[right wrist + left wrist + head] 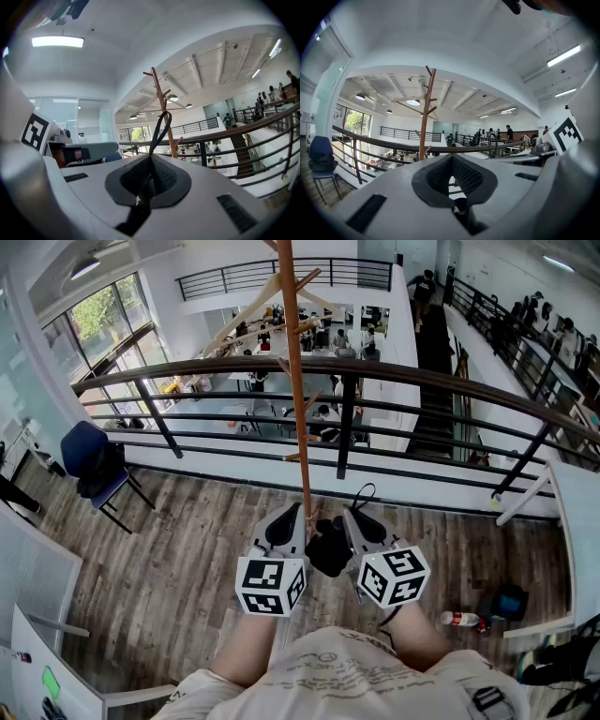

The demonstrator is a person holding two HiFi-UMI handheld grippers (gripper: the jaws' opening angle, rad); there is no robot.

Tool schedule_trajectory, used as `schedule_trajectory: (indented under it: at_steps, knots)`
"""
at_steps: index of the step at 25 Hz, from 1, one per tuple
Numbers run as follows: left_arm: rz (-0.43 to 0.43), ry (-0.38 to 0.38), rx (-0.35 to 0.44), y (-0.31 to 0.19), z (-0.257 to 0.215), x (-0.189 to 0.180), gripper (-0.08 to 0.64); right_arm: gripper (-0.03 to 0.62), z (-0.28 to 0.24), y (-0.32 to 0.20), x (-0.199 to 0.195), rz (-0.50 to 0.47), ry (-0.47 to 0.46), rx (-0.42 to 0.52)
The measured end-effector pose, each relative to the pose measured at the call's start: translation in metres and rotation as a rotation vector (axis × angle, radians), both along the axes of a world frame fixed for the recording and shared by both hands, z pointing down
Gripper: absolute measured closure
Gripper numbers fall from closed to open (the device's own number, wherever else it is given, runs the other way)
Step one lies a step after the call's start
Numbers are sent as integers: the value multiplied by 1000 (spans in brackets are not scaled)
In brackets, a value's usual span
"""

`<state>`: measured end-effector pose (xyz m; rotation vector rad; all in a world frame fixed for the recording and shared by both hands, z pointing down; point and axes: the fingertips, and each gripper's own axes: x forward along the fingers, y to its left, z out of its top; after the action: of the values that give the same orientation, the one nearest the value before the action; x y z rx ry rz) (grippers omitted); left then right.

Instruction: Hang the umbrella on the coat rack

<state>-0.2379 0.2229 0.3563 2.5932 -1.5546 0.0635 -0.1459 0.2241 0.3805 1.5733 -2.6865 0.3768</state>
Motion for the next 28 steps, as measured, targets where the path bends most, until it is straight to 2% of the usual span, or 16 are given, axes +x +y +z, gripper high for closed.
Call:
schedule_trajectory:
  at_steps: [10, 28]
  knots:
    - [0, -16, -15, -4, 6, 19, 563, 588, 0, -6, 19, -3, -64, -10]
    - [-7, -20, -15, -21, 17, 88, 563, 588, 10, -12, 71, -87, -46, 9]
